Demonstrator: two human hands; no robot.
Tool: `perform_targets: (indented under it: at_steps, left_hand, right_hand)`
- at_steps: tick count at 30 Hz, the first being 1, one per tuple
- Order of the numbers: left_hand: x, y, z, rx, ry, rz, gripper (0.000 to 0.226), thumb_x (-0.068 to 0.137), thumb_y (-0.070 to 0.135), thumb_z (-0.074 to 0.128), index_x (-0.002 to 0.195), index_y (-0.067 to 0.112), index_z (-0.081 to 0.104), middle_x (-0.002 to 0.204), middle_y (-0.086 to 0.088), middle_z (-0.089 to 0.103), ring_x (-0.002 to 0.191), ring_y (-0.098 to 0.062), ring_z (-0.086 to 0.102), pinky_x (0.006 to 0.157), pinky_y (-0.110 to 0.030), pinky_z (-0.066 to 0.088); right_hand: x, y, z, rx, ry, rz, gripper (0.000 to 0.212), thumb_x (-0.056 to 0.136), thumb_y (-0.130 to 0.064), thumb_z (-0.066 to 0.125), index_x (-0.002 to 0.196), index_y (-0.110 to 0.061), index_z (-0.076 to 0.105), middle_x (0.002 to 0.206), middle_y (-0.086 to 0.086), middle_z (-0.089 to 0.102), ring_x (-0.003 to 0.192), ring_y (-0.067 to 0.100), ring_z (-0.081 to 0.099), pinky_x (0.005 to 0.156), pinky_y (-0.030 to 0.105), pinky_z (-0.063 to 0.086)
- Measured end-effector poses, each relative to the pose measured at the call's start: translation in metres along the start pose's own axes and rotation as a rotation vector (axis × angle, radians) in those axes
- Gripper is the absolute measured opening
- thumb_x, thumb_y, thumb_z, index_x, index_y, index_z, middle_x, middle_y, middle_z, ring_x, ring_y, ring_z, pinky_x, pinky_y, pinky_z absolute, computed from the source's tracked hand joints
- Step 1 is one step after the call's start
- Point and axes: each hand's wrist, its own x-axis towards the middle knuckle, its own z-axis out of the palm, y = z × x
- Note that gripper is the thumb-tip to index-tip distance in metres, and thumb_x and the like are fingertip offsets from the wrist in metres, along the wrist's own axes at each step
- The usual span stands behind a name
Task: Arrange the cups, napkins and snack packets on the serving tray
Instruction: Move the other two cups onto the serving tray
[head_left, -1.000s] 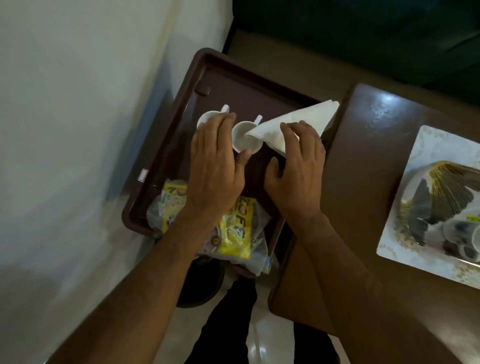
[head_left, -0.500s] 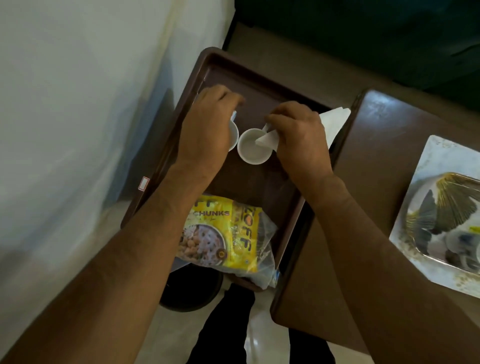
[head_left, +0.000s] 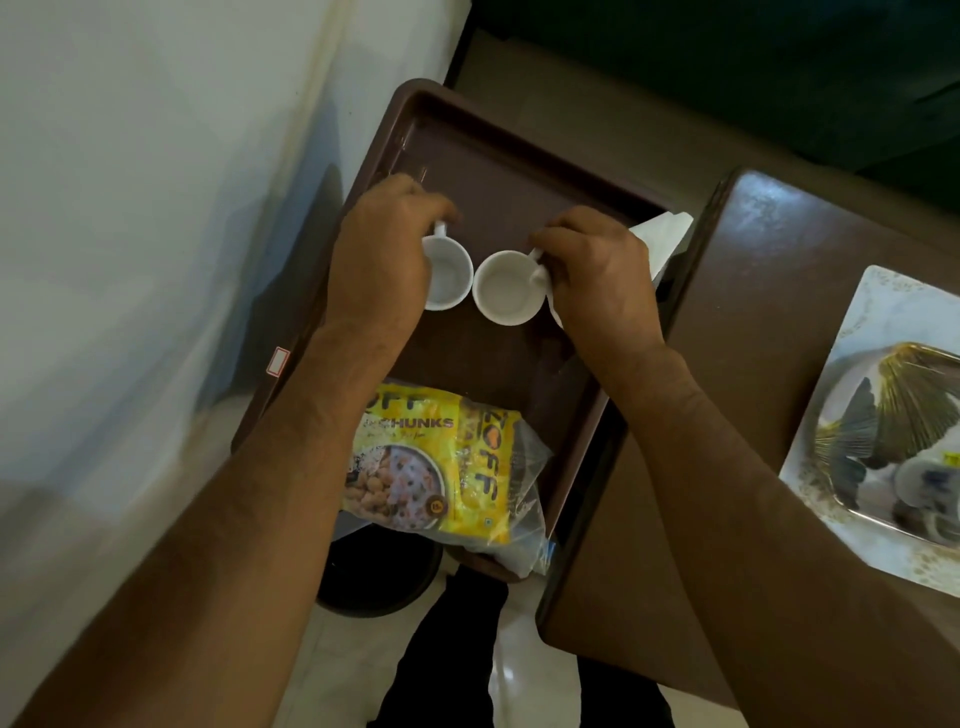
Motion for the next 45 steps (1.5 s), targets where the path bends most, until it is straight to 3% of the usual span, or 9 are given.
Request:
perform_targets:
  at_steps: [6, 10, 12, 17, 21, 24, 30, 36, 45]
  left_hand:
    - [-0.02, -0.006, 0.005, -0.066, 0.112, -0.094, 0.026, 0.1, 0.003, 0.061, 0.121, 0.003, 0.077, 0.12, -0.017, 0.076, 0.108, -0.029, 0.072, 0.086, -0.026, 0.051]
    - [-0.038, -0.003, 0.007, -0.113, 0.18, -0.186, 0.026, 0.102, 0.008, 0.061, 0.121, 0.001, 0.077, 0.117, -0.017, 0.078, 0.106, -0.03, 0.074, 0.088, -0.024, 0.049]
    - [-0.046, -0.002, 0.008, -0.114, 0.206, -0.228, 0.026, 0.102, 0.008, 0.062, 0.123, 0.002, 0.077, 0.118, -0.017, 0.078, 0.107, -0.03, 0.074, 0.089, -0.026, 0.051]
    - [-0.061, 0.002, 0.016, -0.107, 0.255, -0.35, 0.029, 0.1, 0.004, 0.063, 0.126, 0.006, 0.077, 0.119, -0.016, 0.078, 0.108, -0.033, 0.073, 0.097, -0.046, 0.059]
    - [-0.074, 0.002, 0.022, -0.152, 0.31, -0.441, 0.027, 0.095, 0.001, 0.068, 0.12, 0.004, 0.079, 0.108, -0.016, 0.079, 0.098, -0.032, 0.076, 0.091, -0.044, 0.061]
    - [-0.079, 0.005, 0.028, -0.291, 0.326, -0.509, 0.024, 0.095, 0.001, 0.073, 0.117, 0.003, 0.079, 0.104, -0.014, 0.079, 0.09, -0.026, 0.079, 0.084, -0.046, 0.066]
    - [-0.087, 0.016, 0.035, -0.372, 0.352, -0.557, 0.016, 0.093, 0.008, 0.078, 0.109, 0.008, 0.08, 0.094, -0.007, 0.08, 0.078, -0.014, 0.078, 0.073, -0.037, 0.067]
    - [-0.094, 0.037, 0.043, -0.43, 0.292, -0.594, 0.018, 0.089, 0.017, 0.084, 0.106, 0.011, 0.082, 0.091, -0.005, 0.081, 0.081, -0.015, 0.079, 0.075, -0.038, 0.065]
    - [-0.091, 0.054, 0.058, -0.701, 0.325, -0.682, 0.013, 0.092, 0.016, 0.082, 0.103, 0.01, 0.084, 0.087, -0.002, 0.081, 0.08, -0.01, 0.08, 0.08, -0.04, 0.067]
  right_hand:
    - [0.003, -0.002, -0.006, 0.032, -0.017, 0.013, 0.021, 0.082, 0.002, 0.058, 0.089, 0.003, 0.078, 0.09, 0.018, 0.075, 0.085, 0.035, 0.071, 0.075, 0.048, 0.059]
    - [0.007, 0.001, -0.007, 0.048, -0.073, 0.024, 0.019, 0.081, 0.002, 0.059, 0.085, 0.003, 0.077, 0.087, 0.018, 0.074, 0.082, 0.034, 0.071, 0.074, 0.049, 0.059]
    - [0.007, 0.003, -0.008, 0.046, -0.104, 0.042, 0.018, 0.082, 0.0, 0.061, 0.086, 0.002, 0.078, 0.089, 0.018, 0.075, 0.084, 0.033, 0.071, 0.076, 0.049, 0.058]
    - [0.003, 0.007, -0.007, 0.074, -0.069, 0.144, 0.019, 0.083, -0.005, 0.063, 0.089, 0.0, 0.08, 0.091, 0.016, 0.077, 0.087, 0.031, 0.071, 0.081, 0.047, 0.056]
    - [-0.003, 0.011, -0.001, 0.089, 0.025, 0.263, 0.014, 0.087, -0.002, 0.069, 0.093, -0.003, 0.082, 0.091, 0.014, 0.078, 0.086, 0.029, 0.071, 0.081, 0.042, 0.057]
    - [-0.008, 0.007, 0.001, 0.158, 0.071, 0.291, 0.008, 0.086, -0.01, 0.08, 0.092, -0.006, 0.083, 0.088, 0.012, 0.079, 0.082, 0.027, 0.071, 0.077, 0.039, 0.057]
    - [-0.014, -0.001, 0.008, 0.207, 0.102, 0.347, 0.015, 0.082, -0.026, 0.086, 0.088, -0.012, 0.082, 0.082, 0.005, 0.077, 0.075, 0.017, 0.067, 0.07, 0.03, 0.052]
    - [-0.023, -0.009, 0.014, 0.257, 0.124, 0.403, 0.018, 0.085, -0.028, 0.084, 0.088, -0.01, 0.082, 0.083, 0.004, 0.079, 0.077, 0.018, 0.073, 0.074, 0.042, 0.061]
    - [-0.033, -0.016, 0.025, 0.301, 0.137, 0.477, 0.022, 0.087, -0.032, 0.08, 0.079, -0.011, 0.08, 0.073, 0.002, 0.076, 0.071, 0.016, 0.071, 0.071, 0.043, 0.06]
